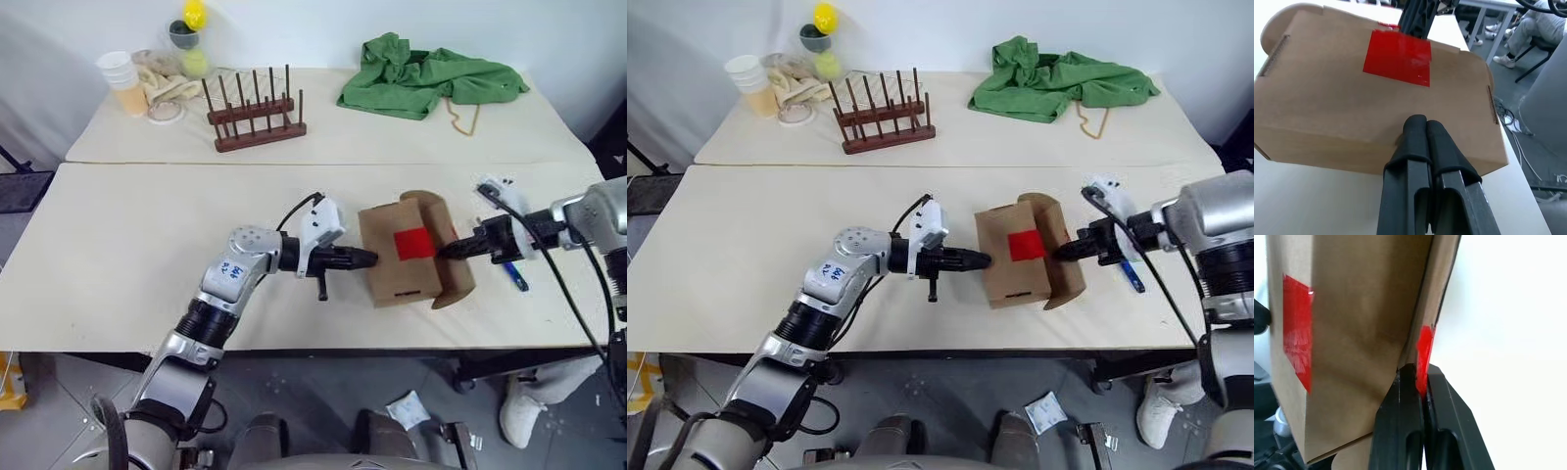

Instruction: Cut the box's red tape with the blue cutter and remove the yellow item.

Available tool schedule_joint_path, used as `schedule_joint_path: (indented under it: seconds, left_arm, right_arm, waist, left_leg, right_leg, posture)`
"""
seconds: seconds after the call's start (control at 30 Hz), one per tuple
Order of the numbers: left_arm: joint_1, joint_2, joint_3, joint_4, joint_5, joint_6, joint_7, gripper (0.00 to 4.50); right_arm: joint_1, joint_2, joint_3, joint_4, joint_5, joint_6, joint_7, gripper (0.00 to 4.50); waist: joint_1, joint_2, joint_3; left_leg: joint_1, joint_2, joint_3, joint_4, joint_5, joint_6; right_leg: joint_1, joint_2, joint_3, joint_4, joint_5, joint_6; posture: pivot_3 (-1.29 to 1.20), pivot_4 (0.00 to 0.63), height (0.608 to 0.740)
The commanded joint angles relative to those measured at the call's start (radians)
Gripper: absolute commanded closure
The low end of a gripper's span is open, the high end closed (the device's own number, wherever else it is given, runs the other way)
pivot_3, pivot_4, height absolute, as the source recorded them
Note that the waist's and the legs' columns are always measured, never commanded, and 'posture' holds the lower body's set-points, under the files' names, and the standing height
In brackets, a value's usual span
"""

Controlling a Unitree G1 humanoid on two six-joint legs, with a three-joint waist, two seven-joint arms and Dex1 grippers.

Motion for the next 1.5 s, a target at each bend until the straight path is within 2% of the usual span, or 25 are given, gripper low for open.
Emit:
schedule_joint_path:
  seconds: [0.03,0.2,0.4,0.6,0.83,1.03,1.17,1.37,1.5]
  left_arm:
    - [-0.023,-0.114,0.009,0.081,-0.007,-0.112,0.054,4.50]
    - [-0.041,-0.202,0.008,0.137,0.013,-0.161,0.101,4.50]
    - [0.008,-0.205,0.003,0.124,0.018,-0.170,0.121,4.50]
    - [0.042,-0.184,0.003,0.102,0.032,-0.161,0.147,4.50]
    - [0.072,-0.117,0.015,0.063,0.050,-0.155,0.167,4.50]
    - [0.111,-0.045,0.033,-0.081,-0.075,-0.046,0.025,4.50]
    - [-0.004,-0.024,0.073,-0.177,-0.153,-0.021,-0.035,4.50]
    - [-0.104,-0.029,0.025,-0.227,-0.159,0.025,-0.066,4.50]
    - [-0.141,-0.058,-0.012,-0.178,-0.124,0.006,-0.055,4.50]
  right_arm:
    - [-0.140,-0.142,0.098,-0.075,-0.055,0.037,0.023,4.47]
    - [-0.277,-0.204,0.212,-0.095,-0.063,0.062,0.087,4.47]
    - [-0.358,-0.226,0.330,-0.167,-0.057,0.108,0.136,4.47]
    - [-0.377,-0.176,0.383,-0.127,-0.081,0.106,0.118,4.47]
    - [-0.403,-0.132,0.441,-0.089,-0.109,0.102,0.120,4.47]
    - [-0.440,-0.111,0.474,-0.048,-0.131,0.099,0.118,4.47]
    - [-0.458,-0.099,0.483,-0.027,-0.141,0.090,0.110,4.47]
    - [-0.442,-0.085,0.463,-0.026,-0.138,0.098,0.088,4.47]
    - [-0.427,-0.075,0.445,-0.024,-0.133,0.098,0.070,4.47]
  waist:
    - [0.003,0.003,0.000]
    - [0.002,0.003,0.001]
    - [0.001,0.004,0.000]
    - [0.005,0.004,0.000]
    - [0.001,0.004,0.000]
    - [0.001,0.004,0.000]
    - [0.003,0.004,0.000]
    - [0.001,0.004,0.000]
    - [-0.001,0.004,0.000]
  left_leg:
    - [-0.001,0.000,0.001,0.001,0.000,0.000]
    - [-0.002,0.000,0.001,0.000,0.000,0.000]
    - [-0.002,0.000,0.001,0.000,-0.001,0.000]
    - [-0.003,0.000,0.001,0.002,-0.001,0.000]
    - [-0.003,0.000,0.001,0.001,-0.001,0.000]
    - [-0.003,0.000,0.001,0.001,-0.001,0.000]
    - [-0.005,0.000,0.000,0.002,-0.001,0.000]
    - [-0.008,0.000,0.000,0.003,-0.001,0.000]
    - [-0.011,0.000,0.000,0.004,-0.001,0.000]
  right_leg:
    - [-0.001,0.000,0.001,0.000,0.000,0.000]
    - [-0.003,0.000,0.001,-0.001,0.000,0.000]
    - [-0.003,0.000,0.001,-0.001,0.000,0.000]
    - [-0.003,0.000,0.001,-0.001,0.000,0.000]
    - [-0.003,0.000,0.001,0.000,0.000,0.000]
    - [-0.003,0.000,0.001,0.000,0.000,0.000]
    - [-0.004,0.000,0.000,0.000,0.000,0.000]
    - [-0.006,0.000,0.000,0.000,0.001,0.001]
    - [-0.011,0.000,0.000,0.001,0.001,0.001]
  posture:
    - [0.00,0.150,0.740]
    - [0.00,0.150,0.740]
    - [0.00,0.150,0.740]
    - [0.00,0.150,0.740]
    - [0.00,0.150,0.740]
    - [0.00,0.150,0.740]
    - [0.00,0.150,0.740]
    - [0.00,0.150,0.740]
    - [0.00,0.150,0.740]
